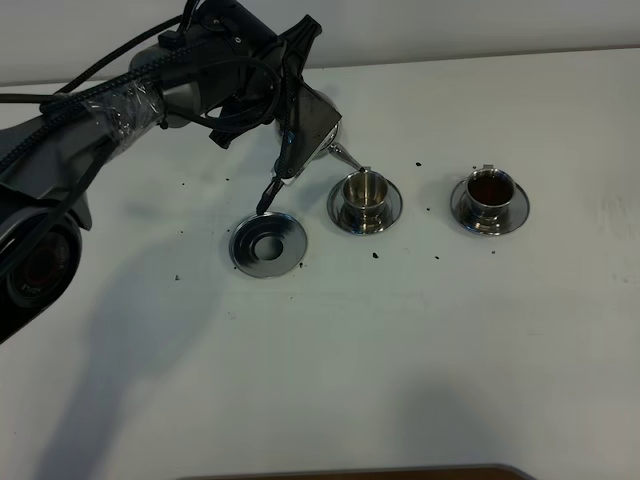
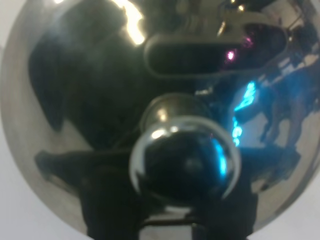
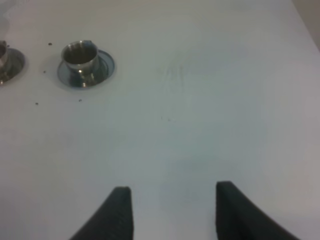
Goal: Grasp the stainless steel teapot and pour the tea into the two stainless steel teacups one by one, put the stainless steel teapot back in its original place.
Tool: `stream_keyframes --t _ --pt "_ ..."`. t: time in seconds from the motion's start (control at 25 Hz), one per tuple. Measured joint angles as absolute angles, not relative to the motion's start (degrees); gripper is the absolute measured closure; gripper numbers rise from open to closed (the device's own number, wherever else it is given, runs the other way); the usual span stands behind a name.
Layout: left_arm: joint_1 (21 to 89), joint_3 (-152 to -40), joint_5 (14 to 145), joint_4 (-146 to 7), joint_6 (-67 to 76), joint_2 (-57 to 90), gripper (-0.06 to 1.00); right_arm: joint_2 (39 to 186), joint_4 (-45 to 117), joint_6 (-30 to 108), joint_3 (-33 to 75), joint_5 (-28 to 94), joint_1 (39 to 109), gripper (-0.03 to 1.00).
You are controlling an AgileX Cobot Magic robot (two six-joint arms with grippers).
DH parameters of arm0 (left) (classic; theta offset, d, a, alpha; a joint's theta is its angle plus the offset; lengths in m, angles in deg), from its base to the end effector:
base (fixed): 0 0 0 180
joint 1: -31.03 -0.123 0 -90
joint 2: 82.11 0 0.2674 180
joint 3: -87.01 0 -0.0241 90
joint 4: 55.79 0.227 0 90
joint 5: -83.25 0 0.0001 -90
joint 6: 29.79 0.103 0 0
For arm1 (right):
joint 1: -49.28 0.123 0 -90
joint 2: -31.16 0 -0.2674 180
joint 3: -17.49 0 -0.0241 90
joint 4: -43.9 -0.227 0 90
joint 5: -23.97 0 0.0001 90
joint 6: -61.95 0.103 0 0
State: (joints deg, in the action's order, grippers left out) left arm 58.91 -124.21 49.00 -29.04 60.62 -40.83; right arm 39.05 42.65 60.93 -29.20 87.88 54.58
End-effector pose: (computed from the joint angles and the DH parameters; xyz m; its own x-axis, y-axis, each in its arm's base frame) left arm 0.4456 -0.2062 0.1791 0.5408 0.7211 0.4331 0.4928 -0.6888 0.5316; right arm -0.0036 0.0017 0.2617 -0.4740 -0.0522 -0.8790 -0.1134 0.9935 0.0021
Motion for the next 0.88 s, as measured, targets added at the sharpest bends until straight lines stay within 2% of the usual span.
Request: stream_keyframes --t 0.88 --pt "58.91 -124.21 49.48 -28.99 60.68 -40.83 0.69 39.05 42.65 60.93 -29.2 87.88 54.58 0.58"
